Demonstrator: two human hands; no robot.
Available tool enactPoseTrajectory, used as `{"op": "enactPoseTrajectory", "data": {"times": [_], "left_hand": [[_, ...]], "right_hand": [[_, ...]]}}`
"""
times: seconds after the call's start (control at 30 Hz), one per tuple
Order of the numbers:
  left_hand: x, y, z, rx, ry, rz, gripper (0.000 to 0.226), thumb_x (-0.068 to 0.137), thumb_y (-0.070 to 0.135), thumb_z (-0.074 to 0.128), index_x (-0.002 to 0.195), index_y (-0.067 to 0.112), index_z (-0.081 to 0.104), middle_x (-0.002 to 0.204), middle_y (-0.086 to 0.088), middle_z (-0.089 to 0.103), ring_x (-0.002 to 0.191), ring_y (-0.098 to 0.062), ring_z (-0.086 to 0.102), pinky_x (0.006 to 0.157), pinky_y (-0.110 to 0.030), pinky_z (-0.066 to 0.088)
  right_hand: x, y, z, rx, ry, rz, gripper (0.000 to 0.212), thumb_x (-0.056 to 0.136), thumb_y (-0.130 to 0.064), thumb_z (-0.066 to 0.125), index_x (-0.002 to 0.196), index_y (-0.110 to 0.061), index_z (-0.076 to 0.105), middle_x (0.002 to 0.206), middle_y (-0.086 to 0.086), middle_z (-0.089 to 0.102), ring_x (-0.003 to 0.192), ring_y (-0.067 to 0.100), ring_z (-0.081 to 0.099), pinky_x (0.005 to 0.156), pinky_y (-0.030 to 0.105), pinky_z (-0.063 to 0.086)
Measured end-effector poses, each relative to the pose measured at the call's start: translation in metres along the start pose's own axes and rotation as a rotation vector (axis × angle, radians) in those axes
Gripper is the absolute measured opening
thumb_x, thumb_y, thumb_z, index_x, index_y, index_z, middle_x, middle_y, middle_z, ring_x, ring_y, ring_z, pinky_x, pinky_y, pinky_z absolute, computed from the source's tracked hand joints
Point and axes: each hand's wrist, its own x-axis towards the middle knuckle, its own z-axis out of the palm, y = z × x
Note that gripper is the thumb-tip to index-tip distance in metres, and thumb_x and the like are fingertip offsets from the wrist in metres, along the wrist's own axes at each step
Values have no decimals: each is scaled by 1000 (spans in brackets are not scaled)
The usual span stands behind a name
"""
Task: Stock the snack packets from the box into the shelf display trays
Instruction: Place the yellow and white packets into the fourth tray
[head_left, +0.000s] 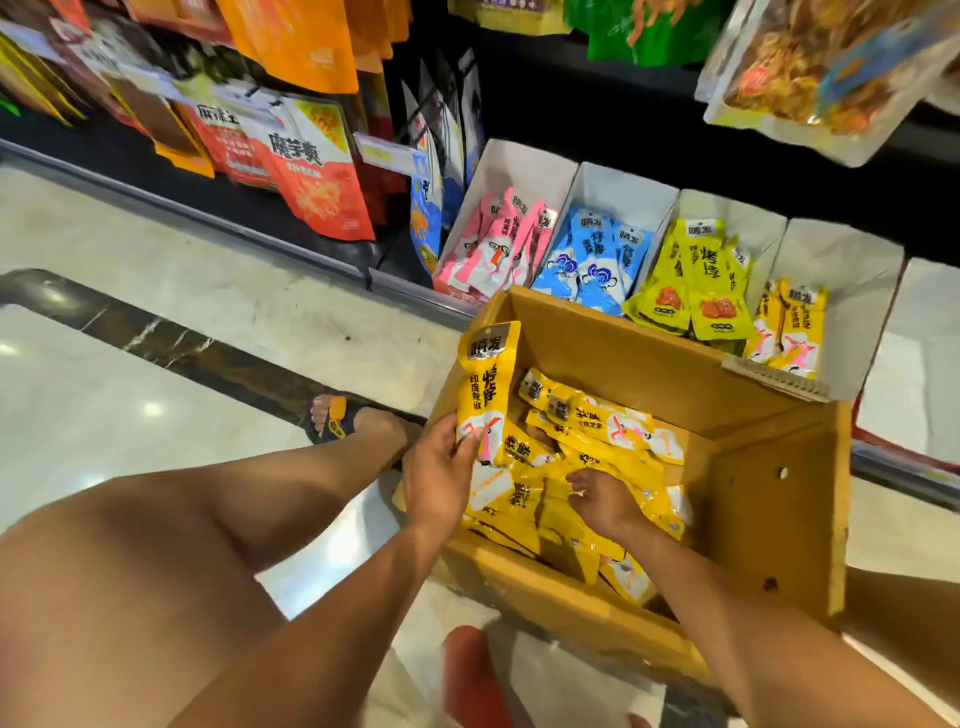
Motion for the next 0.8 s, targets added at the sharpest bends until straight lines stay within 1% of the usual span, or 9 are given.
{"op": "enactPoseTrajectory", "data": {"times": [0.13, 0.27, 0.33, 0.4, 0.5, 0.57, 0.67, 0.73, 0.8], "left_hand": [[-1, -2, 3, 38, 43, 1, 11, 96, 55, 57, 105, 58, 63, 105, 18, 76, 101, -4, 72, 89, -47, 60], [-2, 1, 2, 35, 67, -26, 16, 100, 42, 63, 107, 56, 62, 107, 17, 75, 102, -3, 71, 89, -45, 61], [-1, 3, 2, 115, 72, -19, 16, 101, 43, 62, 110, 57, 61, 108, 18, 75, 100, 1, 71, 88, -40, 62], [0, 3, 2, 175, 79, -17, 19, 100, 47, 61, 119, 46, 62, 111, 18, 75, 101, 1, 70, 89, -39, 61], [-1, 5, 2, 131, 88, -57, 22, 100, 44, 63, 120, 36, 65, 111, 17, 75, 102, 2, 70, 92, -38, 60], [-3, 10, 2, 103, 95, -59, 21, 100, 40, 65, 120, 34, 67, 110, 16, 76, 101, 4, 70, 92, -35, 60], [-4, 9, 2, 101, 90, -46, 21, 100, 41, 65, 119, 34, 67, 111, 17, 76, 103, 3, 70, 93, -36, 60], [-3, 6, 1, 132, 77, -28, 21, 100, 43, 64, 120, 37, 65, 113, 17, 75, 103, 2, 70, 91, -39, 61], [-2, 4, 1, 196, 72, -12, 21, 100, 48, 62, 119, 42, 62, 115, 17, 75, 102, 2, 70, 87, -39, 63]], "right_hand": [[7, 7, 20, -220, -134, 1, 58, 91, -20, 64, 147, -20, 48, 146, 6, 53, 131, 26, 52, 101, 27, 43], [16, 11, 35, -292, -137, -35, 68, 89, -16, 65, 151, -18, 39, 153, 10, 44, 140, 29, 41, 112, 35, 39], [18, 13, 38, -342, -76, -53, 70, 87, -16, 67, 151, -20, 39, 149, 8, 43, 137, 30, 44, 109, 37, 43], [18, 12, 40, -414, -48, -59, 72, 85, -18, 69, 149, -23, 38, 145, 7, 44, 131, 30, 47, 103, 39, 48], [19, 12, 42, -444, -45, -52, 75, 82, -20, 74, 147, -24, 37, 140, 6, 43, 125, 29, 52, 97, 38, 51], [18, 13, 42, -427, -42, -53, 76, 81, -21, 76, 146, -24, 36, 137, 7, 45, 122, 29, 54, 95, 37, 52], [20, 14, 41, -374, -56, -22, 75, 79, -25, 80, 142, -23, 39, 128, 10, 57, 118, 31, 57, 92, 37, 52], [22, 13, 39, -303, -75, 18, 68, 78, -28, 81, 137, -21, 49, 127, 11, 60, 118, 30, 58, 93, 35, 51], [23, 12, 35, -269, -101, 16, 56, 78, -31, 81, 129, -22, 62, 127, 9, 62, 118, 26, 58, 93, 29, 47]]}}
